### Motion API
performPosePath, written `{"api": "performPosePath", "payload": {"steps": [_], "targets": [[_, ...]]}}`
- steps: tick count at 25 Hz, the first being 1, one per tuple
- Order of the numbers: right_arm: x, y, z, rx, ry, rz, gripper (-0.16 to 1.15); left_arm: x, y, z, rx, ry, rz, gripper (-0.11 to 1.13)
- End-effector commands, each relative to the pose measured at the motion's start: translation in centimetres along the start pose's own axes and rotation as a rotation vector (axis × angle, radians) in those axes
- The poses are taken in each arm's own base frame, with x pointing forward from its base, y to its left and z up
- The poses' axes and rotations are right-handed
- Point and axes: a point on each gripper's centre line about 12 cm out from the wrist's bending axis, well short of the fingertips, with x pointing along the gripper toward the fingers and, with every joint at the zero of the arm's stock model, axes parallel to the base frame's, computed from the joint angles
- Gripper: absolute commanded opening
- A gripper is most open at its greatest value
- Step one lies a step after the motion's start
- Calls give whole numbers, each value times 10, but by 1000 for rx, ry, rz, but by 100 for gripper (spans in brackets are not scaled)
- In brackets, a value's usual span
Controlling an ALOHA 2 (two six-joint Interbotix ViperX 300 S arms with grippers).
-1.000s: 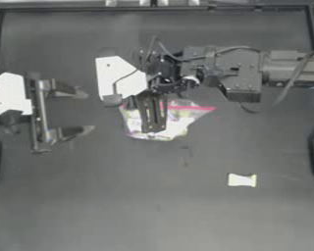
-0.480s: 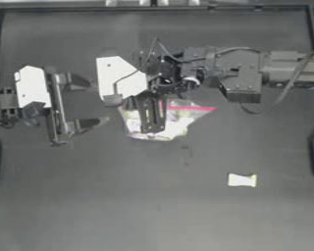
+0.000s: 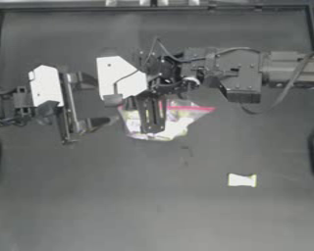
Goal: Put candy in bag
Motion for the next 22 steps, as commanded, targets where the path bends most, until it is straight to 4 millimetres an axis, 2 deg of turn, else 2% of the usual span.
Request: {"api": "performPosePath", "payload": {"steps": [1,16,22], "targets": [[-24,-2,12,1,-64,-15,6,6,-2,12,8,-31,-7,101],[-23,-2,12,3,-63,-15,6,14,-11,20,18,-42,-36,100],[-21,-3,11,4,-68,-18,6,20,-15,16,19,-27,-47,98]]}}
